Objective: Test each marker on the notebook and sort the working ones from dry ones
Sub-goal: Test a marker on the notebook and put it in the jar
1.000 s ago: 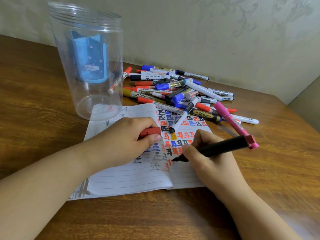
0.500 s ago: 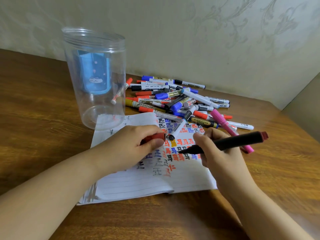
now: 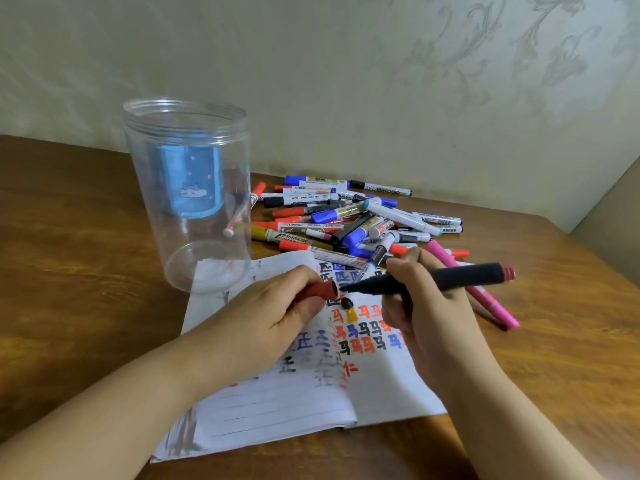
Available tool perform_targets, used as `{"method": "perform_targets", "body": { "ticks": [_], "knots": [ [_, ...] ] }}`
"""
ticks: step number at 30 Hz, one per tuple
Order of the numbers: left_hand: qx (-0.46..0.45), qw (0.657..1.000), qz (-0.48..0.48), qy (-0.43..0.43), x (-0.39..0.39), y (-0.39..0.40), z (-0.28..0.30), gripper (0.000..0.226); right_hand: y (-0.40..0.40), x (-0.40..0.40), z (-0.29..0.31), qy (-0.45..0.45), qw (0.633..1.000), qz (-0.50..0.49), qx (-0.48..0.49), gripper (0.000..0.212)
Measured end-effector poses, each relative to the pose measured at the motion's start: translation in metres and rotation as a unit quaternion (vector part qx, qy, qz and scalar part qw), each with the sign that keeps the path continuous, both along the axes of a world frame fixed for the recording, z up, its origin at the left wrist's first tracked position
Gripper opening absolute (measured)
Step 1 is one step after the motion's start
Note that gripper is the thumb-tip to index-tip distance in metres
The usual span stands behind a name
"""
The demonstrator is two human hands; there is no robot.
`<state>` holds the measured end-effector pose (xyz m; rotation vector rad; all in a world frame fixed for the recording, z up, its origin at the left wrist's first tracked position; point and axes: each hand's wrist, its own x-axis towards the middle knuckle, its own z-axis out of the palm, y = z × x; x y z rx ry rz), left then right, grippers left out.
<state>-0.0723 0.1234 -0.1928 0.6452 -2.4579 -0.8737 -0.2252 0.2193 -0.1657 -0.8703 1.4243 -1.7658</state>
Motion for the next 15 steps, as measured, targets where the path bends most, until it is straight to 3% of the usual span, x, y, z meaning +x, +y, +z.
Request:
{"method": "perform_targets", "body": {
  "ticks": [11, 15],
  "knots": [
    [-0.025, 0.999, -0.036, 0.023, -0.001, 0.014, 0.003, 0.026, 0.005, -0.001, -0.008, 0.059, 0.995, 0.074, 0.02, 0.022],
    [-0.03, 0.998, -0.029, 0.042, 0.0, 0.014, 0.005, 0.028, 0.006, -0.002, -0.005, 0.071, 0.994, 0.08, 0.03, 0.031]
  ]
}}
